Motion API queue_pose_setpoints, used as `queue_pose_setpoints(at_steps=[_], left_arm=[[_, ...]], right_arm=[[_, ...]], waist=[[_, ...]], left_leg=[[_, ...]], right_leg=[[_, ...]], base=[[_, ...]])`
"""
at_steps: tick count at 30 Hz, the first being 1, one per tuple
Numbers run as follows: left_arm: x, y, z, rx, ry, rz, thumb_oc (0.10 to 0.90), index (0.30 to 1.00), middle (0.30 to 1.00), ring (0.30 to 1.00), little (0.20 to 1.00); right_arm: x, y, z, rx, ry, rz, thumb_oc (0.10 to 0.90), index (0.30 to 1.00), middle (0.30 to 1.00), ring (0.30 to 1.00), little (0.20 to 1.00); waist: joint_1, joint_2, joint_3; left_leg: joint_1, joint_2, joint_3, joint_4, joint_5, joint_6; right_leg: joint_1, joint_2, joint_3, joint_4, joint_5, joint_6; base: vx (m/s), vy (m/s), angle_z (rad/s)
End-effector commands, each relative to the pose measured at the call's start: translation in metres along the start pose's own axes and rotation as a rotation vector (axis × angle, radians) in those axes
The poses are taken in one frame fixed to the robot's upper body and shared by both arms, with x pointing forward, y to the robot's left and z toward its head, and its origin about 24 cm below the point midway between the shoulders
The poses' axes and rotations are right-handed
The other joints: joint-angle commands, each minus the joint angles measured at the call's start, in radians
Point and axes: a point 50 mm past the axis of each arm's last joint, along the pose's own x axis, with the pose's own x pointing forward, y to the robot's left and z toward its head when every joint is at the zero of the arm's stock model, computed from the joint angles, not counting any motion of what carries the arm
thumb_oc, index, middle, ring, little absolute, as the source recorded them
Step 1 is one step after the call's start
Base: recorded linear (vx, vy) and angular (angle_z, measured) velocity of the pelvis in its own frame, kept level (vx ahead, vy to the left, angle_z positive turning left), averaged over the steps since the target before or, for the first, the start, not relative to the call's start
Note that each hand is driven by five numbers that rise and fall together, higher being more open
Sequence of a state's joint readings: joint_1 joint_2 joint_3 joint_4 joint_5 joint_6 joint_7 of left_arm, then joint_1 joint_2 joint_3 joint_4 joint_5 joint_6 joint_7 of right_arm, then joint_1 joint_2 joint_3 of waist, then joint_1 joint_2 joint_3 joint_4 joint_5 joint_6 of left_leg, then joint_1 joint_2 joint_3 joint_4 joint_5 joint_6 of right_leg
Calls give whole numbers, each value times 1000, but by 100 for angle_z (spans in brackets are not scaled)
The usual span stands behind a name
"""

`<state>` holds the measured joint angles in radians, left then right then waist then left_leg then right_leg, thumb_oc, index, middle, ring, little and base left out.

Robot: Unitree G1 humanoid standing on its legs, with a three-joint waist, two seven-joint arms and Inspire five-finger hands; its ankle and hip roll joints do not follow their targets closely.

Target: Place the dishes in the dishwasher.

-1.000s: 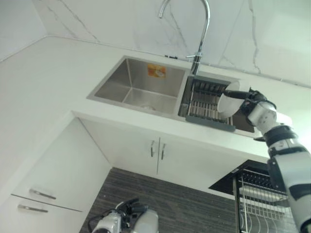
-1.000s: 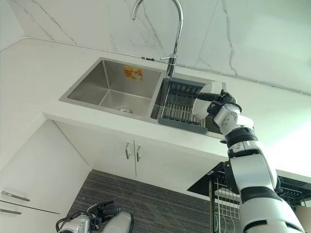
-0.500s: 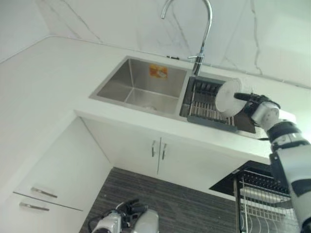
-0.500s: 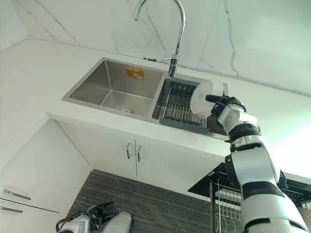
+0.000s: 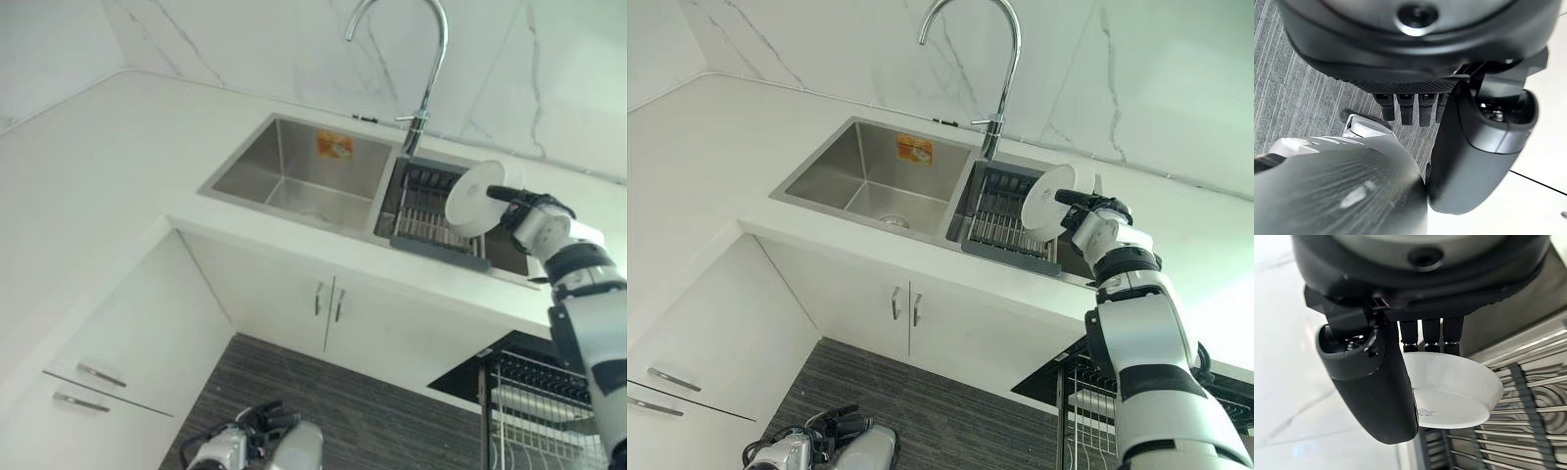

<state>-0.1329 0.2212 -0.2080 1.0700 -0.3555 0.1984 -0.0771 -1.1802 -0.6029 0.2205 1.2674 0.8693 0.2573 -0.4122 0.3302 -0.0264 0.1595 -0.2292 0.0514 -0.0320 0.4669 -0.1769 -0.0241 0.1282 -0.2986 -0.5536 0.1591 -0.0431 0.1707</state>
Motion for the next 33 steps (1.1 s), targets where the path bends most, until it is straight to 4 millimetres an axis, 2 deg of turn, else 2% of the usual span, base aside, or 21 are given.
queue_pose_setpoints(at_steps=[1,6,10,12,16,20,25,33], left_arm=[[-20,38,-91,134,358,101,800,900,900,900,900],[-22,40,-96,139,366,102,800,900,900,900,900],[-24,44,-100,130,358,101,800,900,900,900,900],[-24,42,-100,116,352,99,800,900,900,900,900],[-23,41,-100,94,344,95,800,900,900,900,900],[-21,37,-96,55,323,95,800,900,900,900,900],[-18,32,-91,39,311,88,800,900,900,900,900],[-14,22,-82,24,290,77,800,900,900,900,900]], right_arm=[[-25,7,88,134,-384,120,400,300,300,300,300],[-44,25,104,184,-508,265,400,300,300,300,300],[-74,37,123,159,-705,393,400,300,300,300,300],[-87,39,127,207,-777,422,400,300,300,300,300],[-108,40,120,322,-823,506,400,300,300,300,300],[-126,33,101,389,-873,570,400,300,300,300,300],[-138,14,80,414,-920,603,400,300,300,300,300],[-154,-29,59,343,-1050,485,400,300,300,300,300]], waist=[[30,-36,-64],[-1,-39,-62],[-65,-40,-61],[-94,-39,-62],[-149,-37,-65],[-212,-32,-63],[-280,-25,-55],[-388,-9,-39]], left_leg=[[72,85,24,-167,36,-104],[80,94,42,-167,30,-106],[83,111,79,-167,29,-103],[85,119,94,-167,29,-102],[92,135,123,-167,24,-102],[109,155,156,-167,17,-100],[130,177,195,-167,10,-100],[152,212,255,-167,9,-104]], right_leg=[[-18,-62,79,141,-104,69],[-32,-55,103,141,-105,67],[-73,-43,146,141,-97,61],[-90,-37,166,141,-96,58],[-120,-23,209,141,-99,51],[-149,-5,255,141,-102,40],[-175,12,299,141,-100,32],[-216,43,371,141,-93,20]], base=[[0,0,0],[-11,-42,-11],[-48,-43,-31],[-29,-12,-32],[-22,-5,-39],[-6,-15,-45],[-15,-30,-46],[-19,-35,-34]])
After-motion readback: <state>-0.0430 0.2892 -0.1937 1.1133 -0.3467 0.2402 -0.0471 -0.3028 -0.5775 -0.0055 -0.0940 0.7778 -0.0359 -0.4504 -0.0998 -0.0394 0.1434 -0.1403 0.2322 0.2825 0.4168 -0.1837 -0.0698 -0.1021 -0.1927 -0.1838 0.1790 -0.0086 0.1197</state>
